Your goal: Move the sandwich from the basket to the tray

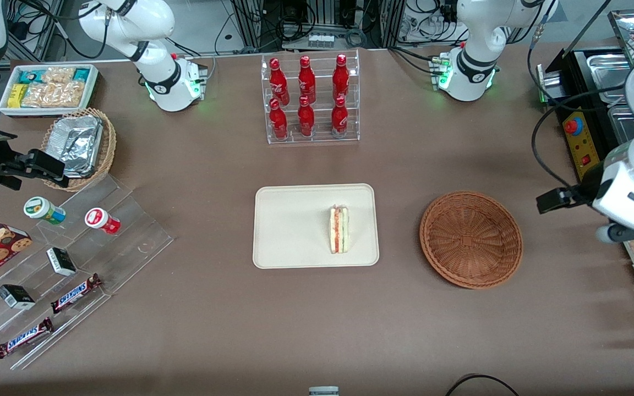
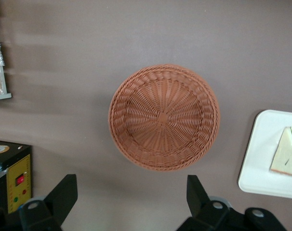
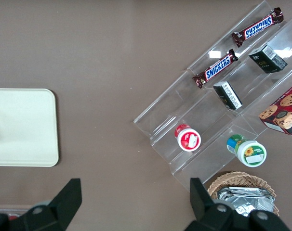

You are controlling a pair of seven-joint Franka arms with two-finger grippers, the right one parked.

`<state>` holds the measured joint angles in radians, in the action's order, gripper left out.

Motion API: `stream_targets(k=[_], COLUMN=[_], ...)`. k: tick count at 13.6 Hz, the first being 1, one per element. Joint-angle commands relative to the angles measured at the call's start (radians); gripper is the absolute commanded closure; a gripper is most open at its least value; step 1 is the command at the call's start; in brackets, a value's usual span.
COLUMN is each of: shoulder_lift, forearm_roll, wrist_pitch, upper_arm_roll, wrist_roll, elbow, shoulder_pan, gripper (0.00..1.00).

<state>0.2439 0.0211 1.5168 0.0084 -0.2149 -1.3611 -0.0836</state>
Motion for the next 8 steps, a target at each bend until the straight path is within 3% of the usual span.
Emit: stream_targets(k=[1,4,8], shoulder_lift=[-0.078,-0.109,-0.152], forearm_roll=[-0.013,-0.012,-0.012], wrist_pitch=[-0.024,-0.062,-0.095], upper_arm_roll=[-0.028,-0.079,-0.087], wrist_roll=[0.066,0.114,0.120], elbow=[-0.067,-0.075,-0.104], shoulder_pan=[0.053,0.128,0.137], gripper=[0.00,0.00,0.00])
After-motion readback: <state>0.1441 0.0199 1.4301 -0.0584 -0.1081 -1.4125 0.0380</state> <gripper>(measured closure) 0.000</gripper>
